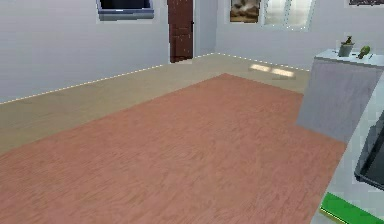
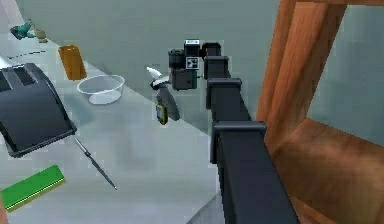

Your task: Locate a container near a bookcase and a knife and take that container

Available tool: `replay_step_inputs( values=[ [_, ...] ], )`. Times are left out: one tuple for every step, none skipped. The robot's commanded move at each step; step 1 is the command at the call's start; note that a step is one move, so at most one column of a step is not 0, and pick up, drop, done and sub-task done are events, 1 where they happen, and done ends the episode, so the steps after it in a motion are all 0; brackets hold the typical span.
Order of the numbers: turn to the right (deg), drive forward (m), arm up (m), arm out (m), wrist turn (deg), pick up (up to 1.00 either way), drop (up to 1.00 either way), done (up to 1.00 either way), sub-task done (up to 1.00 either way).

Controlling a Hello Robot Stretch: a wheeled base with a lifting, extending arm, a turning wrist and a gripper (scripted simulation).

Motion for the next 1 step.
replay_step_inputs(
  values=[
    [0.0, 0.0, 0.0, 0.0, 0.0, 0.0, 0.0, 1.0, 0.0]
  ],
)
